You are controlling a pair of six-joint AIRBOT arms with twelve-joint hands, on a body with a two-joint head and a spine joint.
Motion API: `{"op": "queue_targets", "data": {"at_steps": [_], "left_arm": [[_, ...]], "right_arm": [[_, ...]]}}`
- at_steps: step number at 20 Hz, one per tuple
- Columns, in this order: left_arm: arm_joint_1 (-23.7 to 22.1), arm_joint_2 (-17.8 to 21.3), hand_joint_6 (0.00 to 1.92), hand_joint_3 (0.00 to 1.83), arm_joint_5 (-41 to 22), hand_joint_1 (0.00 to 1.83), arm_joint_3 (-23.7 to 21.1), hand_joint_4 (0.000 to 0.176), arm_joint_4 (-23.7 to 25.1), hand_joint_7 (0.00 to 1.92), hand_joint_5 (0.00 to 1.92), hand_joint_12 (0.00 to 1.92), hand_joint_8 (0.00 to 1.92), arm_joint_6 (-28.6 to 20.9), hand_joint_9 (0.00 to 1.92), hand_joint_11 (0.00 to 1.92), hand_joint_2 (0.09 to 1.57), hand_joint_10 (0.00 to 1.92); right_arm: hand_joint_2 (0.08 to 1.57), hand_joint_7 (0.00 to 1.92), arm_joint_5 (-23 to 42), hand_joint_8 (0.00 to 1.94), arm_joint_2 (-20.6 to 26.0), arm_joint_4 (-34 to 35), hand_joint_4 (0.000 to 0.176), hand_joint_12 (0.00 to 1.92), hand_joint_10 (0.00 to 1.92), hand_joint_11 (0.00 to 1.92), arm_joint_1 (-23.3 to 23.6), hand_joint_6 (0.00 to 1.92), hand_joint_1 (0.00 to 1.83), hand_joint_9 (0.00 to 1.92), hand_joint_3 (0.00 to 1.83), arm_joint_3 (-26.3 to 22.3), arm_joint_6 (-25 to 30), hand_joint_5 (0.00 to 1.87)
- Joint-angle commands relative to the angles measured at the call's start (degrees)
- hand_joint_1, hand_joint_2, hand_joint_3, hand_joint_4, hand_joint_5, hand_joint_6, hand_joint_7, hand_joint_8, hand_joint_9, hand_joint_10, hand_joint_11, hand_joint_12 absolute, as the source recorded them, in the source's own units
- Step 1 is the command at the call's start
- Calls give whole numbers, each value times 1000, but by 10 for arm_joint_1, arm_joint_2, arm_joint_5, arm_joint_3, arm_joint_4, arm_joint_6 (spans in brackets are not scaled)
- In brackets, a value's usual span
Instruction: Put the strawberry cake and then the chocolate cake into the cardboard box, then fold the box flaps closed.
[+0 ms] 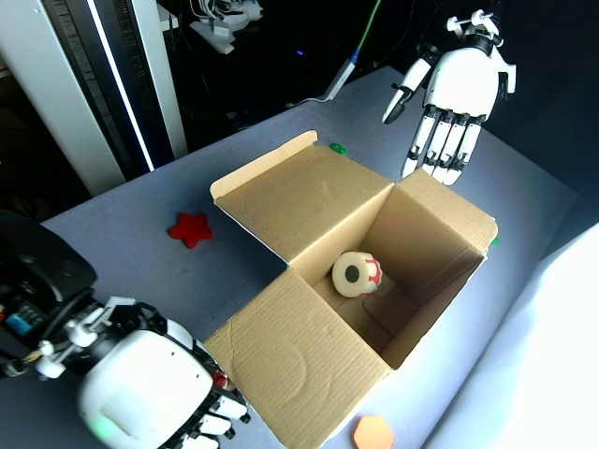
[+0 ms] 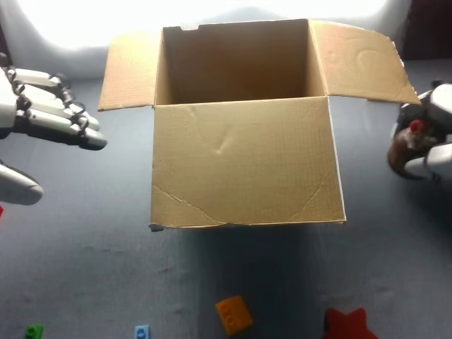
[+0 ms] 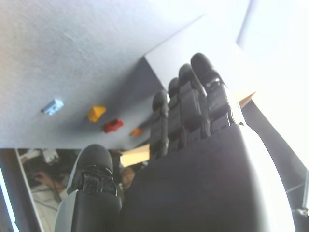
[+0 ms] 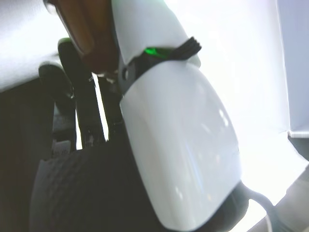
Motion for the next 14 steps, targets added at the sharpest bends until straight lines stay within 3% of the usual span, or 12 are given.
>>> {"op": "queue_targets", "data": {"at_steps": [1, 3, 9, 14], "left_arm": [[2, 1, 0, 2, -2, 3, 4, 32, -39, 221, 173, 821, 1, 1, 247, 0, 1305, 4], [14, -5, 0, 2, 7, 0, 4, 27, -39, 210, 164, 781, 0, 1, 229, 0, 1308, 0], [53, -20, 1, 0, 10, 0, 20, 25, -73, 226, 177, 817, 0, 2, 246, 0, 1306, 3], [58, -31, 1, 1, 20, 0, 39, 21, -92, 211, 168, 775, 0, 13, 232, 0, 1308, 0]], "right_arm": [[1233, 824, 65, 1356, 19, -15, 0, 1921, 1630, 224, 5, 1274, 1322, 608, 3, -3, 2, 745], [1219, 816, 67, 1430, 39, -15, 0, 1921, 1614, 217, 14, 1210, 1186, 549, 4, -10, 7, 773], [1217, 796, 121, 1444, 86, -24, 0, 1921, 1651, 234, 77, 1185, 1178, 519, 2, -29, 7, 801], [1206, 810, 193, 1422, 91, -157, 0, 1921, 1610, 195, 113, 1119, 1186, 518, 0, -54, 96, 836]]}}
